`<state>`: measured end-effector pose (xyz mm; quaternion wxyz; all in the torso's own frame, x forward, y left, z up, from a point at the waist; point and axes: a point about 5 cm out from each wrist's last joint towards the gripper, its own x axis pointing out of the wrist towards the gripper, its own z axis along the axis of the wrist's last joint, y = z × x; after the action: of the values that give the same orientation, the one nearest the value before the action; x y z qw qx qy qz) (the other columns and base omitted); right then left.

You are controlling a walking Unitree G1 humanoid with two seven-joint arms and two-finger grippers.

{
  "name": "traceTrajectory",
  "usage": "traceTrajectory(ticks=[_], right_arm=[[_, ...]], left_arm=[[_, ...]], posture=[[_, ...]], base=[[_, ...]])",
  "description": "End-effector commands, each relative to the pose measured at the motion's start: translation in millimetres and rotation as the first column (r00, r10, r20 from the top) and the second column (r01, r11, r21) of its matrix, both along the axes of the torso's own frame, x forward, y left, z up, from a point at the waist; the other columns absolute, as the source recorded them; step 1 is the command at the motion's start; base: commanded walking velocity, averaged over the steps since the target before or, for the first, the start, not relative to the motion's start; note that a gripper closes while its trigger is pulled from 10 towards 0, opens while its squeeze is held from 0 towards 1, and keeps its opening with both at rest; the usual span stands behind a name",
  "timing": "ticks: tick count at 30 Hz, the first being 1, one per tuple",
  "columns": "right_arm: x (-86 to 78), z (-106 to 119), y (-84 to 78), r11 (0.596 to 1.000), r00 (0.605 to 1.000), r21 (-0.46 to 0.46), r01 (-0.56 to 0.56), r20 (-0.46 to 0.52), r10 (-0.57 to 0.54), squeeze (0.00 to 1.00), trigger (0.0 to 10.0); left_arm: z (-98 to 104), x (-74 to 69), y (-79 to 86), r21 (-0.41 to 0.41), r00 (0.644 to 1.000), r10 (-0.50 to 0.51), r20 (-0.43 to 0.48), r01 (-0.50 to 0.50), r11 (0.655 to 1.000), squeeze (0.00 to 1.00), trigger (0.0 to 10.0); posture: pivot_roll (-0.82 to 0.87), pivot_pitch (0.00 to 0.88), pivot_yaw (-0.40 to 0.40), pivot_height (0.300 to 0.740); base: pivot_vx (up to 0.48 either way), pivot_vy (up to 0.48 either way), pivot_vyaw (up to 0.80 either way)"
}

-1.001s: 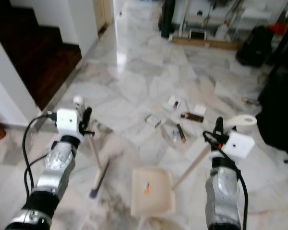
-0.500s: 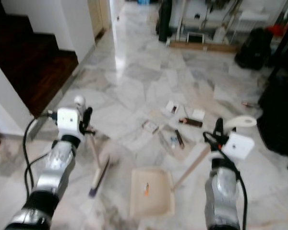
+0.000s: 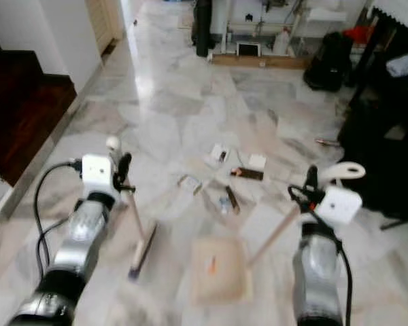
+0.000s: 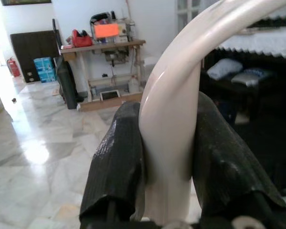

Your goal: Sweep floor

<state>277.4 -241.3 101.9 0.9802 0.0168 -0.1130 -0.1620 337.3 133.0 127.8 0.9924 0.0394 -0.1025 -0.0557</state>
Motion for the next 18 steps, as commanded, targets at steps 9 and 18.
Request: traceTrajectory(ticks=[9,18], right_arm=[[6.3,13.5,4.7,1.0,0.998,0.0,-0.017,0.061,0.017,0.0,10.0],[7.1,13.8,4.4,1.0,0.998,-0.001,-0.016,0.06,0.016,0.0,10.0]], left_arm=[[12.5,1.4,6.6,-0.001,0.998,0.019,0.062,-0.019,1.0,0.0,10.0],[13.8,2.6,6.4,-0.003,0.998,0.019,0.063,-0.019,1.0,0.0,10.0]], posture=[[0.08,0.061,-0.034,0.74],[0.08,0.078,-0.033,0.74]], base=[[0.292,0.0,0.0],[0.289,0.0,0.0]])
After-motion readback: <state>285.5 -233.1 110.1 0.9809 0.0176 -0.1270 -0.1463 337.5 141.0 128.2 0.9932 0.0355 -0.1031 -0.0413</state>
